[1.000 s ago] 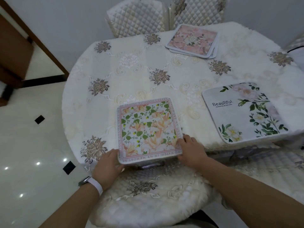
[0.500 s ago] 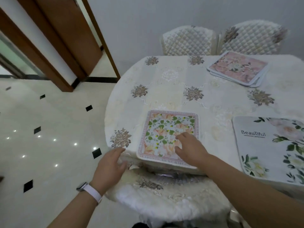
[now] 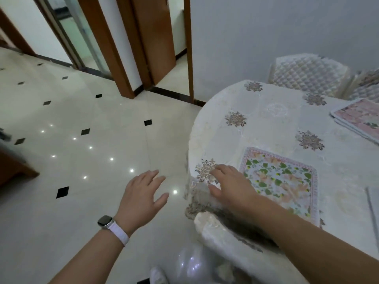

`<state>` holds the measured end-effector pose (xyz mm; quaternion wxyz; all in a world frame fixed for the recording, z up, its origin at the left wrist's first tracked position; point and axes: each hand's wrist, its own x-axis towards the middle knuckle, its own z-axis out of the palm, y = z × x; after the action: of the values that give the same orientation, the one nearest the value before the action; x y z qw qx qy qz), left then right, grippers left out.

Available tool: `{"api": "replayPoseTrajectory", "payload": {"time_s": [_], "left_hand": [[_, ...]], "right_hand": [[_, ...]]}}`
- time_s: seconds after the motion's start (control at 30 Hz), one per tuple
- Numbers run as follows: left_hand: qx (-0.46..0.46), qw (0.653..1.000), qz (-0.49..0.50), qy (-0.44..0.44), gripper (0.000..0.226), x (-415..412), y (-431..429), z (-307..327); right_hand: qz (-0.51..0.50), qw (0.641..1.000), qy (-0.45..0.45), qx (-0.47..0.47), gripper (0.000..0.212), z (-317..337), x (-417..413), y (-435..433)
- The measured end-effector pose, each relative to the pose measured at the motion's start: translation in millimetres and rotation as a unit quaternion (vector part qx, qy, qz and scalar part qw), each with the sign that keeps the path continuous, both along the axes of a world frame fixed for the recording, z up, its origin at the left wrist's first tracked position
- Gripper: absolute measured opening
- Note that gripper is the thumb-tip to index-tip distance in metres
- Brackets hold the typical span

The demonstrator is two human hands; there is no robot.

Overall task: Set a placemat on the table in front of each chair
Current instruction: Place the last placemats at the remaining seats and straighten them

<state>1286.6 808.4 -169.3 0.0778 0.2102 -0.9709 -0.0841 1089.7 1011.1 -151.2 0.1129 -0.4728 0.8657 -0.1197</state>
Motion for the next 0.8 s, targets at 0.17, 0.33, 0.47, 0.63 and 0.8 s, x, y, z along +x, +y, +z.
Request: {"api": "replayPoseTrajectory", "payload": {"time_s": [0.17,0.33,0.47,0.63,0.8], "left_hand": [[0.007,0.999,0.027,0.016,0.052,58.9,-93.0,-3.4],[0.008,0.998,0.057,0.006,0.049,111.1,-173.1,3.2],[-0.002,0.998,0.064,0.01,0.049,131.0,-220.7,5.8],[0.001,0.997,0.073,0.016,0.05,126.1,-257.9,4.4],[-0.009,0.997,0.07,0.013,0.048,103.5,-300.0,7.2]], "right_hand": [[0.029,0.999,0.014,0.014,0.051,3.8,53.4,-116.4],[0.055,0.998,0.021,0.012,0.055,13.6,91.8,-207.3],[0.071,0.997,0.028,0.012,0.054,24.5,104.8,-253.0],[0.085,0.995,0.054,0.019,0.052,30.0,93.5,-294.0],[0.086,0.995,0.048,0.02,0.051,22.8,68.2,-342.7]]}}
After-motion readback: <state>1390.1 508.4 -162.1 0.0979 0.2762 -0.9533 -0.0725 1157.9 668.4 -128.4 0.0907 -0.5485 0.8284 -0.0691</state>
